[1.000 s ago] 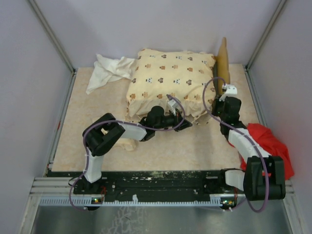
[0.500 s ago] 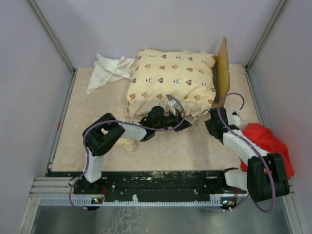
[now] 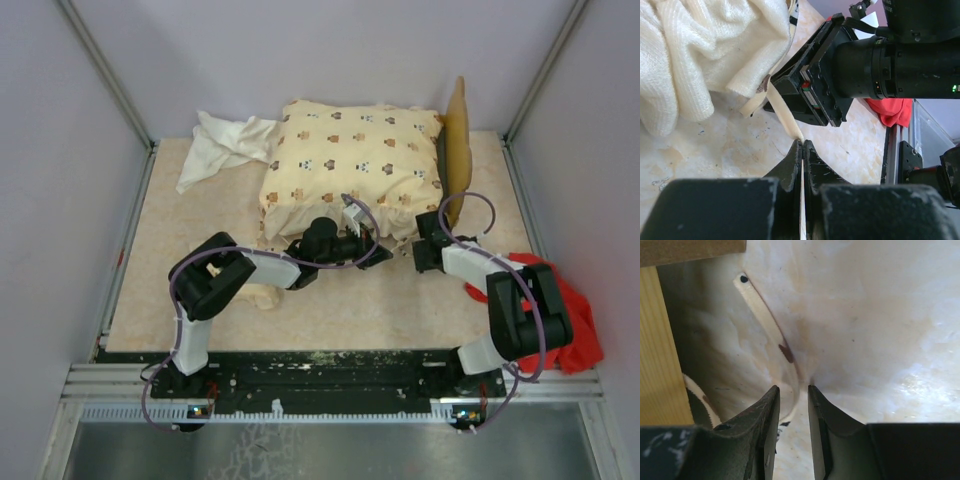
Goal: Set up the pet bed
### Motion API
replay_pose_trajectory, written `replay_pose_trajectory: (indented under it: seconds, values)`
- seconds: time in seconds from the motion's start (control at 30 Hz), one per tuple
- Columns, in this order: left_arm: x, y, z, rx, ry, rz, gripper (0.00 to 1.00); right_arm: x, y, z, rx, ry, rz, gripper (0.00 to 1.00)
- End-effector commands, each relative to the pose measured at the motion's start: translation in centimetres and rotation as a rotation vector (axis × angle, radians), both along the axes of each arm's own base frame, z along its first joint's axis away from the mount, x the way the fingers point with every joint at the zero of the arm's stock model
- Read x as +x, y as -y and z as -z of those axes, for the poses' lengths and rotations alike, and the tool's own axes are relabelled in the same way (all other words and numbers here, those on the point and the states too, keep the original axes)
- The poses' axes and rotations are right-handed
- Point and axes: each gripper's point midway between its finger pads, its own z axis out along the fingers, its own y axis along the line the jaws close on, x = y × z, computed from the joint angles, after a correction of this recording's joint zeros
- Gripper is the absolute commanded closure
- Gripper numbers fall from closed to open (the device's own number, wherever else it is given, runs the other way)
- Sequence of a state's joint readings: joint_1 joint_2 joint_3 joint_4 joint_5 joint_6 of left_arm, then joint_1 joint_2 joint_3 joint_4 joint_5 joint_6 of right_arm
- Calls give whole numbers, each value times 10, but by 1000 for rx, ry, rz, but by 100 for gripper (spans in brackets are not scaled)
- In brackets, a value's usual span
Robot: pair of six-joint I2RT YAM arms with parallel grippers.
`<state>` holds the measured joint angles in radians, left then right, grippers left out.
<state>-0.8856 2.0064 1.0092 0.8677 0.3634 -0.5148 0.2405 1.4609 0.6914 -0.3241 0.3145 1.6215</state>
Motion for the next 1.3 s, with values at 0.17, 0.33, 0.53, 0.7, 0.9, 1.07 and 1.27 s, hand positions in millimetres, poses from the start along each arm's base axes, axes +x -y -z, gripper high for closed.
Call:
replay_pose_trajectory:
  seconds: [0.17, 0.33, 0.53, 0.7, 0.9, 1.07, 1.27]
  values:
    - [5, -1, -16, -20, 40, -13, 100, -10, -2, 16, 16, -91, 101, 82]
    - [3, -1, -19, -25, 39, -10, 100, -4, 11, 6, -89, 3, 29, 100]
    - [1, -5, -21, -16, 42, -12, 100, 17, 37, -52, -432, 258, -232, 100]
    - [1, -4, -22, -18, 37, -11, 100, 19, 27, -87, -600, 422, -494, 100]
    - [0, -4, -22, -15, 29, -5, 100, 32, -2, -115, -800, 668, -843, 100]
    - [-1, -6, -24, -12, 24, -4, 100, 47, -9, -134, -1029, 762, -1029, 100]
    - [-2, -5, -24, -5, 15, 3, 100, 39, -12, -114, -1385, 710, -1486, 100]
